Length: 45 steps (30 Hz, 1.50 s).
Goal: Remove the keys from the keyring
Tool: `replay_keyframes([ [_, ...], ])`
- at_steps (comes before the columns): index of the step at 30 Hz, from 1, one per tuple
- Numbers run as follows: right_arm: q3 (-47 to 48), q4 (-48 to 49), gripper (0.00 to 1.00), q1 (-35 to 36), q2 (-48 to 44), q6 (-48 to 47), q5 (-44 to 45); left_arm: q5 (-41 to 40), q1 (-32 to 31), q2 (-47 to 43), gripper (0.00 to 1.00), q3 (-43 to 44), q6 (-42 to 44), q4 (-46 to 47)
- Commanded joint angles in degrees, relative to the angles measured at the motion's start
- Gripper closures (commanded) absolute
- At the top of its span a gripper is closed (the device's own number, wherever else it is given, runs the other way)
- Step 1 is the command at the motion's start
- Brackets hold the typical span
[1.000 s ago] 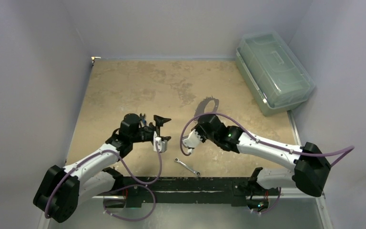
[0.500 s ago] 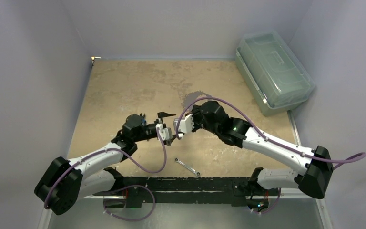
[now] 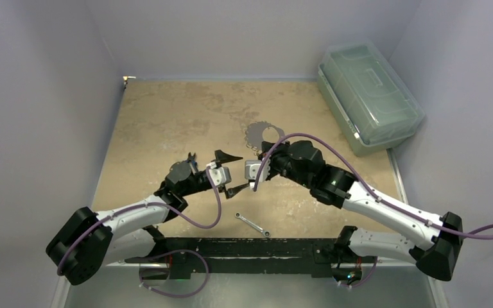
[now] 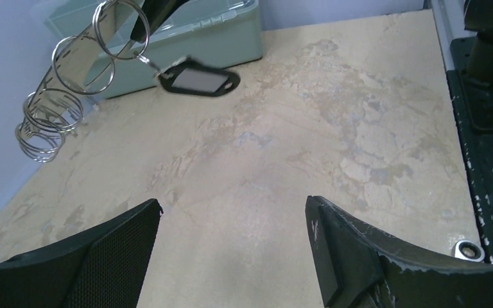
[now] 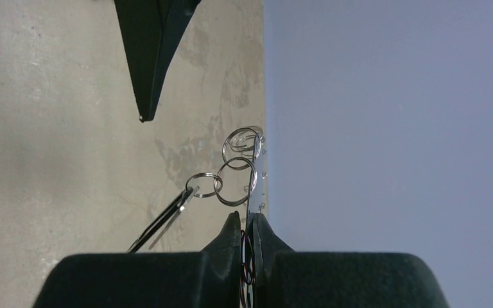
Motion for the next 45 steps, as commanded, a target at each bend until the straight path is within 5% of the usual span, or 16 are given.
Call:
replay_keyframes([
  [1,-0.8,5.86,1.0,0.25,-2.27,0.19,-1.6,-1.75,-1.83,0.93,0.17,1.2,-5.15,6.7],
  [21,-5.31,7.52,1.0,1.35,-7.86,-1.49,-4.27,-3.65,-6.62,6.43,0.18,7.34,-5.71,13.01],
  [35,-5.79,6.9,1.0,1.4,-9.49,0.38,-3.91,-2.4,-9.0,6.26,0.56,8.98,-6.11,11.5],
  [45,-5.67,6.46,1.0,1.4,-10.54,1.86,-3.89,-5.59,-9.3,6.81,0.65,10.8,-6.69,9.58],
])
